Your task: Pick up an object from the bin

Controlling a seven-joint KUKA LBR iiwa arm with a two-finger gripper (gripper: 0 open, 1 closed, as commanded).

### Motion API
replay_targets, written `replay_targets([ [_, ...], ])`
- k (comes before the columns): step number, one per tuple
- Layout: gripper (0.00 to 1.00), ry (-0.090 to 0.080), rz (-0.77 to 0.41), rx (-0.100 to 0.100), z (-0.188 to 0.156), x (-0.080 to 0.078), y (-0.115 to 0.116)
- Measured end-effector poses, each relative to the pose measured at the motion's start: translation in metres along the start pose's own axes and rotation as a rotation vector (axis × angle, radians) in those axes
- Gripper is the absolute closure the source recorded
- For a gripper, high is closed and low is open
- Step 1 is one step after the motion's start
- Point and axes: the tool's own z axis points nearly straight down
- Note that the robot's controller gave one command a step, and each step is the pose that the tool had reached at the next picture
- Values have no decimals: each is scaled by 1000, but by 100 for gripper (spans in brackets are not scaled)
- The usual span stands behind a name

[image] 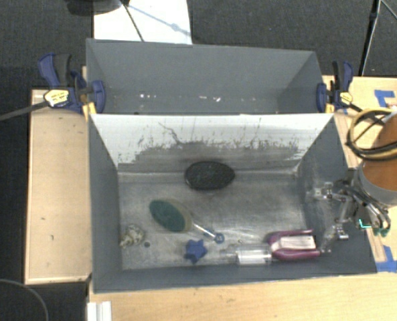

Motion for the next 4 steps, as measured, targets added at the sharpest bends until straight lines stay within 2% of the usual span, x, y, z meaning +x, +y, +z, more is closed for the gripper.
replay_targets([
  [1,0,-8,-400,5,52,-19,47],
  [2,0,-13,-543,2,38,-92,114],
  [3,0,-1,-522,4,26,-25,50],
  [4,0,-4,-617,0,71,-21,90],
])
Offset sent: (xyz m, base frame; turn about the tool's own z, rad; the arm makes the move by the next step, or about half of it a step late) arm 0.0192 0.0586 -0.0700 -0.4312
